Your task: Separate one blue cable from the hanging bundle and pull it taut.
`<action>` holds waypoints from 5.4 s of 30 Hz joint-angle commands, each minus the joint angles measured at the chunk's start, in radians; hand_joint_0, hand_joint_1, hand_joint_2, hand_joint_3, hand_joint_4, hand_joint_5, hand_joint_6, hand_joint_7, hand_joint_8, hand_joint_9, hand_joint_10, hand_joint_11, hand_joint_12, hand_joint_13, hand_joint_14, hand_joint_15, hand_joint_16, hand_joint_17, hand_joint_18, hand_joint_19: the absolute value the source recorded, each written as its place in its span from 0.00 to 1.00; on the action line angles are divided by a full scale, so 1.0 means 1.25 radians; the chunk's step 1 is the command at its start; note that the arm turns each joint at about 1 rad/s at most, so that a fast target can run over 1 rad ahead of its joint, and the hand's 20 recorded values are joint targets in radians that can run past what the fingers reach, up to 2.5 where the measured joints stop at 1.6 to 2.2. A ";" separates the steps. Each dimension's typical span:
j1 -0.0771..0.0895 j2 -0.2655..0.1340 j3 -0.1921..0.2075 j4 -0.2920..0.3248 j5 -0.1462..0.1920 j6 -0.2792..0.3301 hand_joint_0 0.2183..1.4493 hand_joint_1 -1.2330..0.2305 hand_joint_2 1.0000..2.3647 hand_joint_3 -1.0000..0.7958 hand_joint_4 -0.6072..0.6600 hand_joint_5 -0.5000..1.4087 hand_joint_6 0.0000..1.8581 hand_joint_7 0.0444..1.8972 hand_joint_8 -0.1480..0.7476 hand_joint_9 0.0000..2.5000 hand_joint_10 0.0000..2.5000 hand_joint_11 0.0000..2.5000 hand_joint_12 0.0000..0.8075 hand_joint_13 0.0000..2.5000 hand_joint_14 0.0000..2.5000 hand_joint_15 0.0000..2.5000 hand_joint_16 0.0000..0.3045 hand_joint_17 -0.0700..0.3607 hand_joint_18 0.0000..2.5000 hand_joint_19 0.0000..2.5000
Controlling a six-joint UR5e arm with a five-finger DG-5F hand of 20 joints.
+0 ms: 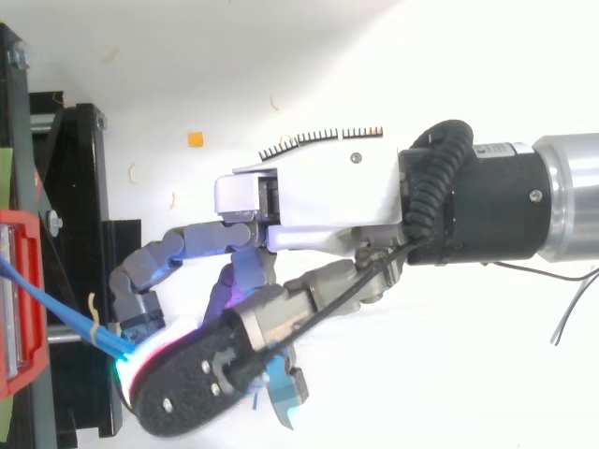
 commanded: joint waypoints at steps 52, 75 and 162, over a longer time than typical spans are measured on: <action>0.000 -0.001 0.000 -0.001 -0.002 0.000 0.24 0.60 0.00 0.50 0.57 0.31 0.27 0.70 0.41 0.69 0.00 0.04 0.44 0.46 0.00 0.13 0.27 0.59 0.31 0.16; 0.000 0.000 0.000 0.000 0.000 0.000 0.35 0.27 0.01 0.34 0.60 0.31 0.27 0.73 0.36 0.69 0.01 0.13 0.33 0.44 0.01 0.17 0.18 0.45 0.25 0.21; 0.025 0.048 0.027 -0.013 0.116 -0.913 0.40 0.30 0.01 0.48 0.48 0.34 0.27 0.69 0.28 0.74 0.00 0.10 0.28 0.47 0.01 0.16 0.15 0.40 0.26 0.20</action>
